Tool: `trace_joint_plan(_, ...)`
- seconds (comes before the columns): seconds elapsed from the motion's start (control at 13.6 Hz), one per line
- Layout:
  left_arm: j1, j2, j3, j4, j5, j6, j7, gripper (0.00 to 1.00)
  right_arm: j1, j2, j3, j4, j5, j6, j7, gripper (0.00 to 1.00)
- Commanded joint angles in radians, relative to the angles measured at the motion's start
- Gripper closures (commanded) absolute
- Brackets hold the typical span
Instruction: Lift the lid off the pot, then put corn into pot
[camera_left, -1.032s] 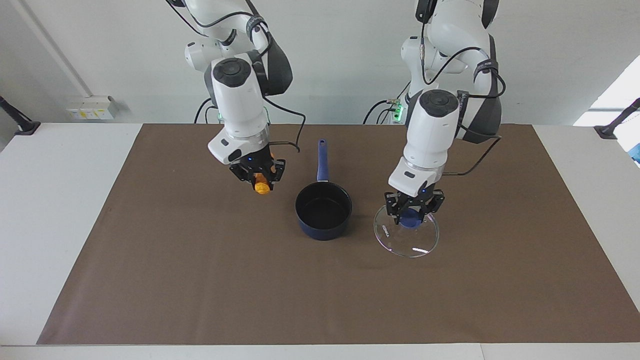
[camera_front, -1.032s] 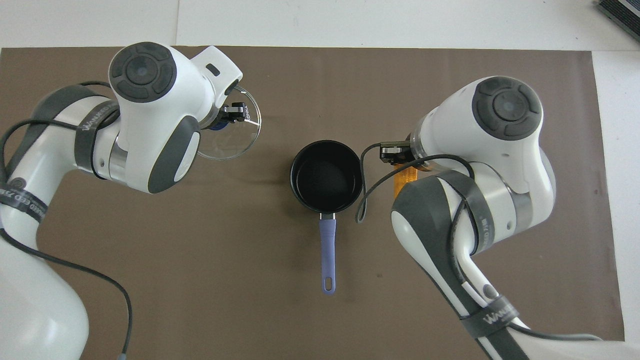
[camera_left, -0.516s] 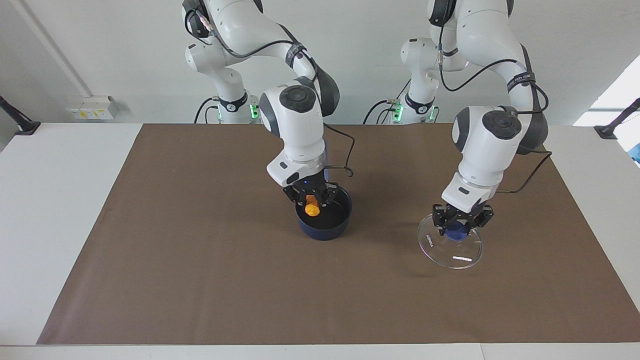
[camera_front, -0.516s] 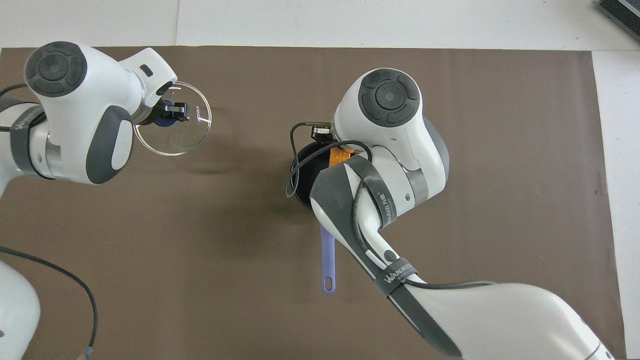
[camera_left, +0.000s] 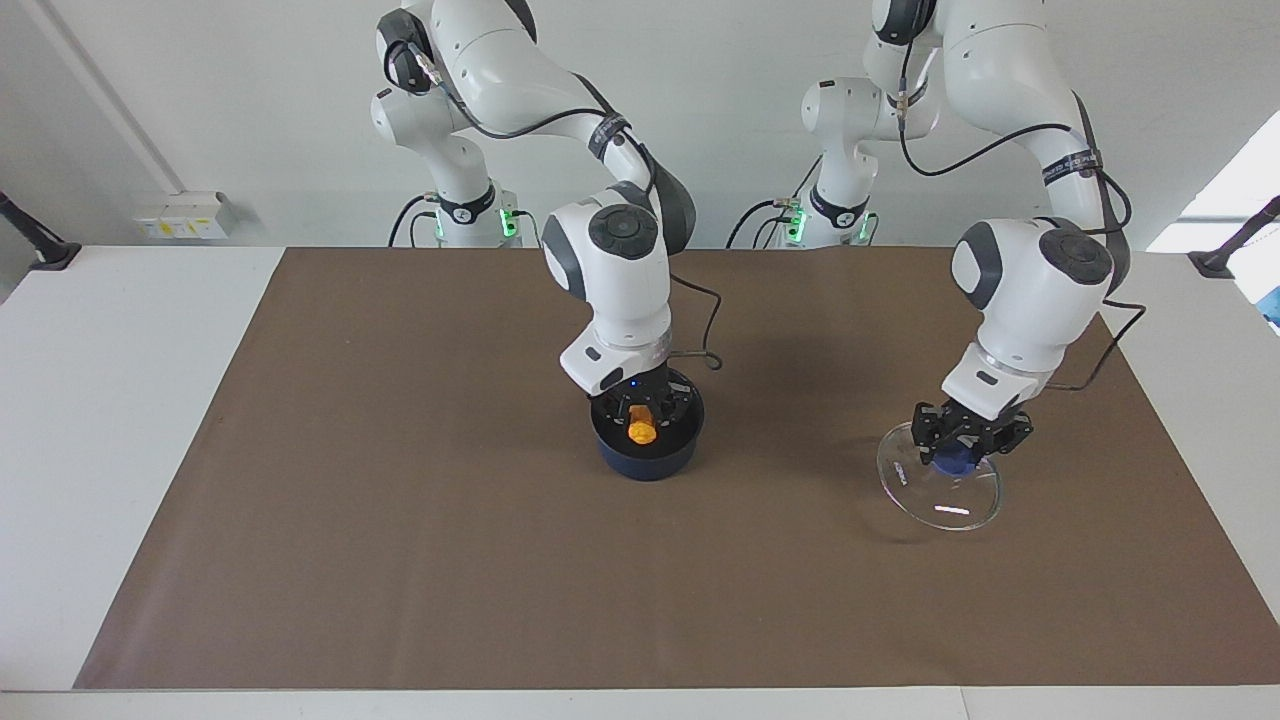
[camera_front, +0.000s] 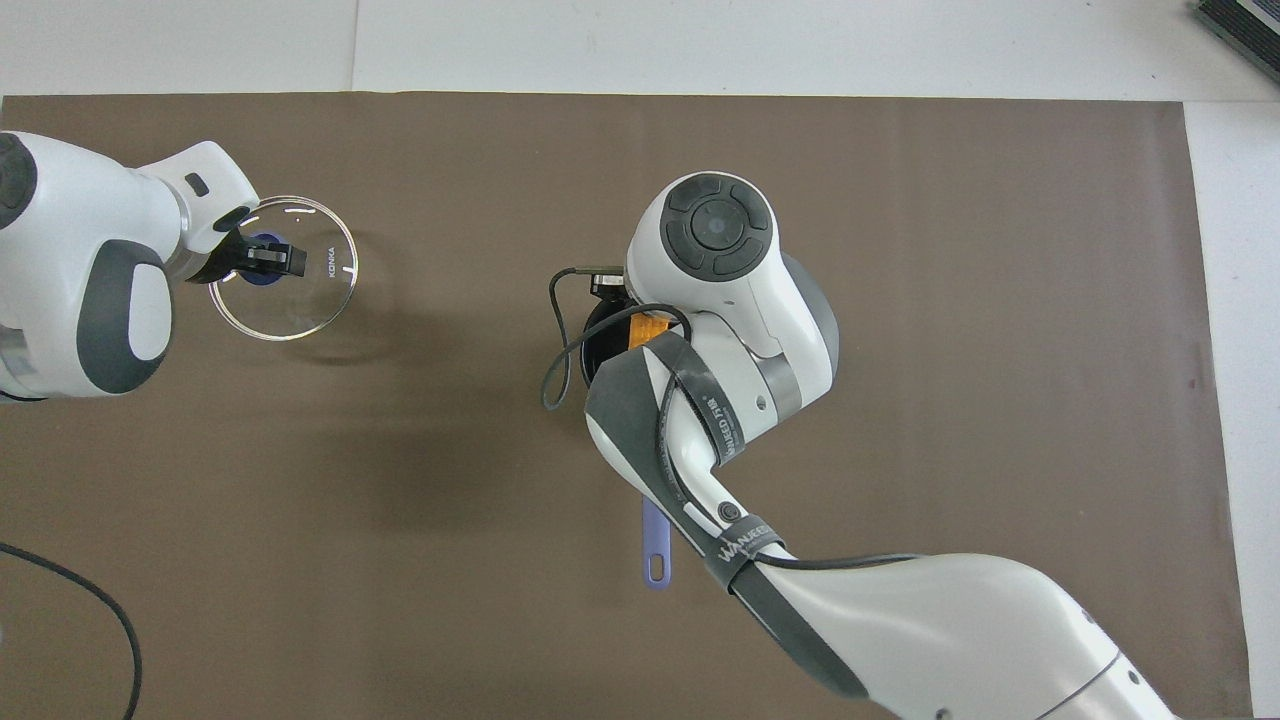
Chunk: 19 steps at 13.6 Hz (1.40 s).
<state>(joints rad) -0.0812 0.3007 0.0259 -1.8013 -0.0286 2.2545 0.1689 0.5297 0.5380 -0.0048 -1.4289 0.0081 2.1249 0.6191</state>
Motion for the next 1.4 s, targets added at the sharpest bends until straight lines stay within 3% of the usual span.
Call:
trace_joint_plan(0.0,0.055,-0.031,-0.012,-0.081,-0.019,0.042,0.066,1.0,-0.001,0.003,0.006,-0.053,-0.013,0.062,-0.019,1.0)
trace_joint_plan(0.37,0.084,-0.008,-0.011,-0.078,-0.079,0.059,0.07,1.0,0.001,0.002,0.006,-0.097,-0.008,0.07,-0.065,1.0)
trace_joint_plan(1.18,0.098,0.035,-0.009,-0.09,-0.082,0.103,0.058,1.0,0.015,-0.033,0.006,-0.179,-0.005,0.079,-0.098,1.0)
trace_joint_plan(1.25,0.098,0.035,-0.009,-0.087,-0.082,0.094,0.058,0.77,0.015,-0.036,0.008,-0.188,-0.005,0.078,-0.099,1.0)
trace_joint_plan(1.33,0.097,0.035,-0.009,-0.086,-0.08,0.091,0.054,0.26,0.015,-0.041,0.009,-0.194,-0.005,0.076,-0.099,1.0)
